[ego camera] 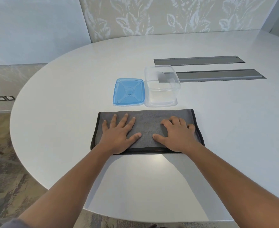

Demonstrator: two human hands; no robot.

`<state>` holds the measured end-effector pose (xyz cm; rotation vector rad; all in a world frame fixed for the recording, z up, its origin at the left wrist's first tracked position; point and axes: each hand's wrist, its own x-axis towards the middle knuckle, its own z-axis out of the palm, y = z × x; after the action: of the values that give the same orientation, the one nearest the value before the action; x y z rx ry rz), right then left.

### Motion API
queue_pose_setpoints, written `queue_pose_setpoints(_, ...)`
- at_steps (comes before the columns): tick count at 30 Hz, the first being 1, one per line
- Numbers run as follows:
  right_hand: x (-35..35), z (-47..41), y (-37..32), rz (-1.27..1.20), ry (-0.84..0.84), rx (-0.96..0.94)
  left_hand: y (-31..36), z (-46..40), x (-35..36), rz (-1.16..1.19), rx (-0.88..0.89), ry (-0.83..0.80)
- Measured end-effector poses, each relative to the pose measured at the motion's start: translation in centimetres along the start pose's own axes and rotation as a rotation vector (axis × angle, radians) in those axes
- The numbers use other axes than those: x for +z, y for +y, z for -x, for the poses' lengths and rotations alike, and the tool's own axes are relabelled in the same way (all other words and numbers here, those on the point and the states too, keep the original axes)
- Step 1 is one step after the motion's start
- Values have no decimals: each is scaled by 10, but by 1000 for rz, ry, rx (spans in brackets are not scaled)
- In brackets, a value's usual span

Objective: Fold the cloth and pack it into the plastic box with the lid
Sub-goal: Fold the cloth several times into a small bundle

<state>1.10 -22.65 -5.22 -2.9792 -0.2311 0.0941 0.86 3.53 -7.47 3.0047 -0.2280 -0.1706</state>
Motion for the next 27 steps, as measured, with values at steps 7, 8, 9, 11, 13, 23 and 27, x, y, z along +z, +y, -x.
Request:
queue_pose_setpoints(7,23,-16,-39,-47,45,-208,1,-8,-6,-10,28,-55)
queue_pose_setpoints(8,24,-19,-39,-42,28,-200,4,-10,-9,10,37,-17)
queue_pose_setpoints(9,25,-21,-38,-44,8,-181,9,-13,-11,32,47,42)
queue_pose_setpoints(11,25,-25,-36,-42,-48,-132,21,-17,-11,61,68,179)
queue_pose_setpoints(13,25,-29,-34,-25,-93,-70,27,-19,-6,83,83,248)
queue_pose_setpoints(23,12,-34,26,11,-48,236,23,-29,-1,21,56,9)
queue_pose_setpoints(27,12,-34,30,84,-21,228,36,-36,-10,-14,25,117)
